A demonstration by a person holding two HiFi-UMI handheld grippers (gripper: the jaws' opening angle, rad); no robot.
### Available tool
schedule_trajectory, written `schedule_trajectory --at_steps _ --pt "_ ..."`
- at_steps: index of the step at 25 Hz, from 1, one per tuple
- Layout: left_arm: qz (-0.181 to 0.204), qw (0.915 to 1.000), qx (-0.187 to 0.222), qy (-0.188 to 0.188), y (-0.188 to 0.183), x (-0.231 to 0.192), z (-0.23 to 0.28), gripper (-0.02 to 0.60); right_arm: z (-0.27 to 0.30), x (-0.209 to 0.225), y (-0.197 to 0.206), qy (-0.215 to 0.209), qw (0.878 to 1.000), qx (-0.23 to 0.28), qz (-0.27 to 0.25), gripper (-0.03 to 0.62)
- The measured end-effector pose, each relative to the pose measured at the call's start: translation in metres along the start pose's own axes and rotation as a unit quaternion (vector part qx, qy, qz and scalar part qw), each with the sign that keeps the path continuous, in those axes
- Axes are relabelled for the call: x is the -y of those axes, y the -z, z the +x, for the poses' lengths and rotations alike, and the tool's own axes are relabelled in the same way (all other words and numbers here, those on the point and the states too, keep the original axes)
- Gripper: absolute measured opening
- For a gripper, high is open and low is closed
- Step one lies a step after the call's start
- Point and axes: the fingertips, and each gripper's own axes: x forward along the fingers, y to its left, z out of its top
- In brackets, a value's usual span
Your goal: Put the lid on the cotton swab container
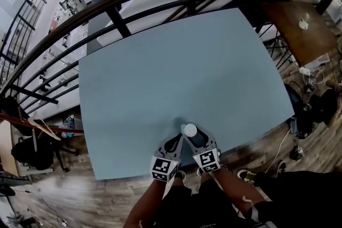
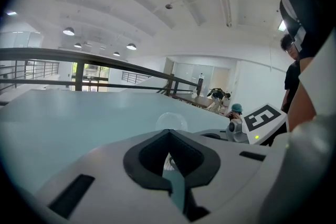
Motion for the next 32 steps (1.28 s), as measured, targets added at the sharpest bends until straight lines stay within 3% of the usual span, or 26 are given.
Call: schedule_trajectory --at_steps 13,21,32 --pt "0.039 0.9983 -0.031 0.032 0.001 0.019 0.02 0.009 0.0 -0.001 0.004 -0.004 1.0 0.0 -0.003 0.232" --pt "0.037 0.998 -0.04 0.032 0.002 0.022 0.023 0.009 0.0 -0.003 0.002 -0.016 1.0 -0.004 -0.006 0.232" --pt "0.065 0.9957 -0.061 0.024 0.007 0.024 0.025 0.009 0.0 -0.004 -0.001 -0.018 1.0 0.0 -0.01 0.233"
